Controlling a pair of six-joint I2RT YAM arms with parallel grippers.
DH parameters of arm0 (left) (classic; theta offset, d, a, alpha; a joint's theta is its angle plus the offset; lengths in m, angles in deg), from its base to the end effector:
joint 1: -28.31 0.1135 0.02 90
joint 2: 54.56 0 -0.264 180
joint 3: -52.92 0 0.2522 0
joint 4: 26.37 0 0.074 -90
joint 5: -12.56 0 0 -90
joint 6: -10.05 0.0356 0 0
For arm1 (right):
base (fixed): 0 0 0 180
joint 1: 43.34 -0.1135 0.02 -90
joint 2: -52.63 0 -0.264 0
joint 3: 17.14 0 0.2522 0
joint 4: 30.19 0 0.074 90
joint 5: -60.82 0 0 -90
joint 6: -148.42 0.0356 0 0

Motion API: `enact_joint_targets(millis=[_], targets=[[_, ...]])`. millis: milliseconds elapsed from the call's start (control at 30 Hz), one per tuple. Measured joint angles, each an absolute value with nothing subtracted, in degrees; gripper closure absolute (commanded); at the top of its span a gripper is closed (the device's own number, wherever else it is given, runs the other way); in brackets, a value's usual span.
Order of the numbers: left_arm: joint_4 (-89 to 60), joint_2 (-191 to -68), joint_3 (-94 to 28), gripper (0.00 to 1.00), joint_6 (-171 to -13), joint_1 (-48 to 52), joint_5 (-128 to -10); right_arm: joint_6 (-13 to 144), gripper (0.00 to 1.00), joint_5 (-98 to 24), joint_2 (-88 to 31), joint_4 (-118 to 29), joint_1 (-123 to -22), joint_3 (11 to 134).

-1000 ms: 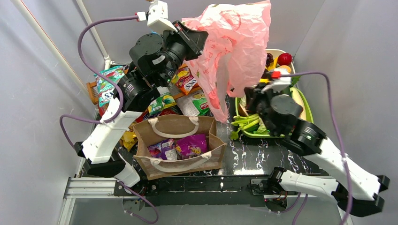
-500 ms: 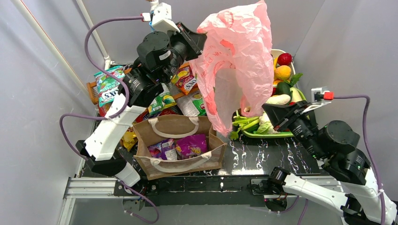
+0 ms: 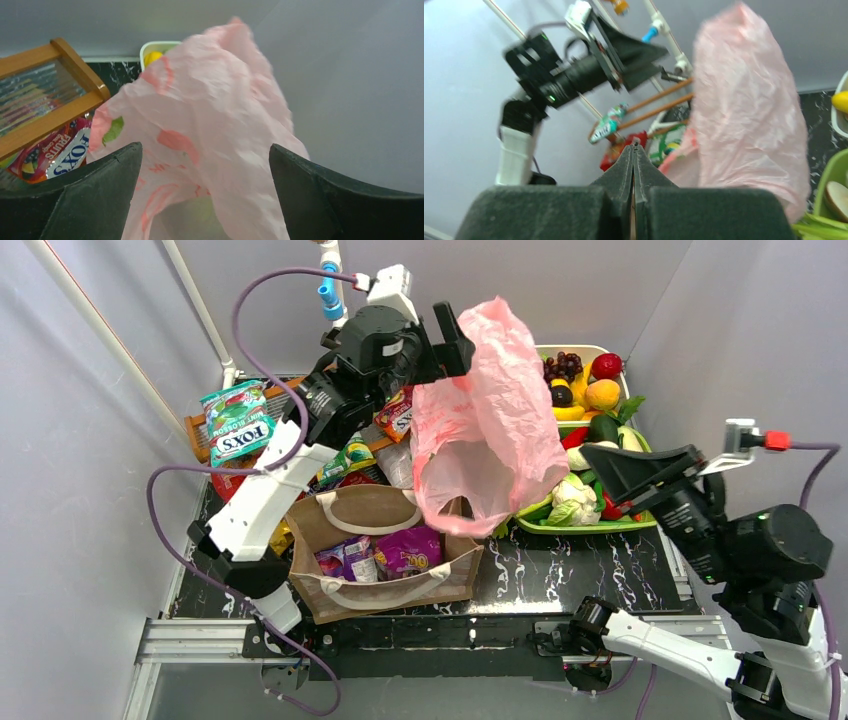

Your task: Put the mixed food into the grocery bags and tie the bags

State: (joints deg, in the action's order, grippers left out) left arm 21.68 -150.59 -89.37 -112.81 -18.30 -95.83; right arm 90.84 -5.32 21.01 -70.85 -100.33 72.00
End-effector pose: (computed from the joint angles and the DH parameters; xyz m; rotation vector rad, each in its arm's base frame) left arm 0.2347 -0.2320 0.5549 -0.0592 1.6612 -0.8130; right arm 0.0298 0.0195 0.4956 0.0869 1.3769 1.0590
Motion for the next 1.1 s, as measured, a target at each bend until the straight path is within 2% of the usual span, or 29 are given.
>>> enact_joint_targets(millis=[267, 367, 467, 500, 800, 1000, 1100], targets=[[28.49, -153.23, -88.47, 0.02, -107.32, -18.30, -87.76, 94.27, 0.97, -1.17, 18.41, -65.06, -100.33, 76.76], [28.47, -150.74, -82.77, 0.02, -106.38, -18.36, -86.89, 94.67, 0.55, 1.23, 15.42, -67.79, -100.33, 79.87], [28.32, -148.44, -76.49, 0.02, -106.10, -18.36, -86.39, 96.54, 0.32, 4.88, 13.47, -75.33, -100.33, 81.44], [28.14, -147.90, -74.48, 0.02, -106.10, -18.36, -86.19, 97.62, 0.29, 6.17, 13.01, -78.78, -100.33, 81.59], [26.33, -147.68, -69.04, 0.02, -106.60, -18.34, -82.91, 107.45, 0.17, 16.62, 12.51, -101.17, -100.33, 75.25], [25.98, -148.09, -71.99, 0.02, -106.56, -18.36, -80.46, 110.60, 0.15, 21.58, 10.52, -108.20, -99.81, 75.25], [25.52, -148.97, -75.07, 0.02, -106.32, -18.36, -78.28, 109.18, 0.15, 20.36, 9.02, -108.49, -96.53, 74.73]])
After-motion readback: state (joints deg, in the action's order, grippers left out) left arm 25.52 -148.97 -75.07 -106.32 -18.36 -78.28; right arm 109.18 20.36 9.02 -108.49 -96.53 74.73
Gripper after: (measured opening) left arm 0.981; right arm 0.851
